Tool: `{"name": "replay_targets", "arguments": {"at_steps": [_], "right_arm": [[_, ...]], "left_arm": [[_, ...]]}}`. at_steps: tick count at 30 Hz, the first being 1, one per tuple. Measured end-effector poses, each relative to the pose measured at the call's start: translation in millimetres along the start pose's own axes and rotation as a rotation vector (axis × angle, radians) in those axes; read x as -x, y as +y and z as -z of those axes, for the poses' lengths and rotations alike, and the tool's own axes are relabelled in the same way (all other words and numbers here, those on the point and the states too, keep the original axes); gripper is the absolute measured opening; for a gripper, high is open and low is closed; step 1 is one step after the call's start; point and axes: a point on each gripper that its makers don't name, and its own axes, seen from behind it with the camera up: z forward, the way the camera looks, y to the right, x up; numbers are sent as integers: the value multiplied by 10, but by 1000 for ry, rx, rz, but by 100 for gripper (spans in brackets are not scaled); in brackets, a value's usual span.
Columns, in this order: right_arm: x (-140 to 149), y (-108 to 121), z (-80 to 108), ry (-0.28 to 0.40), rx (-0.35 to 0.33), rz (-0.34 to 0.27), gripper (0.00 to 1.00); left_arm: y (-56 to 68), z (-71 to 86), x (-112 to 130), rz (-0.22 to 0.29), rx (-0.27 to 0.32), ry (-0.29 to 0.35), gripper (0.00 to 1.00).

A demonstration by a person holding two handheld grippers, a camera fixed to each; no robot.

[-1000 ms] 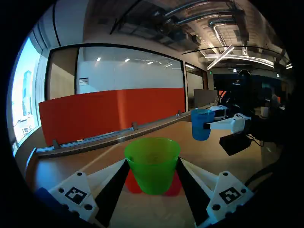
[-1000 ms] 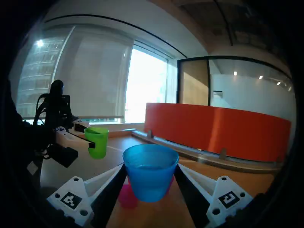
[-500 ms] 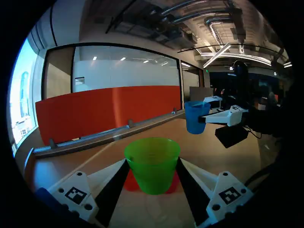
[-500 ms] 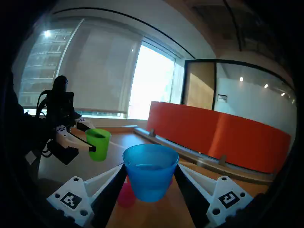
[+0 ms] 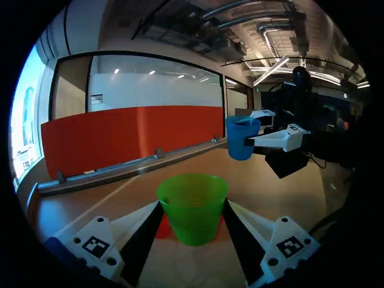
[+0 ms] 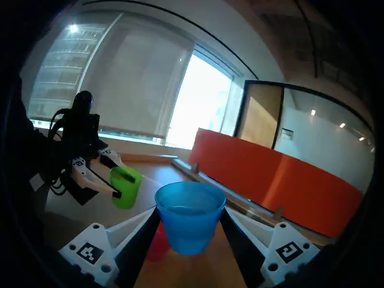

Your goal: Pour water

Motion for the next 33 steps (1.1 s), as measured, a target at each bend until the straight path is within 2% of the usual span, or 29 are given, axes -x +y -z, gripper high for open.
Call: {"name": "replay_targets", "arguments": {"at_steps": [33], "right_arm": [[-207,-31,-135,-25,-42,186,88]], "left_arm": [[266,-112,198,26,96,-7,84]]}}
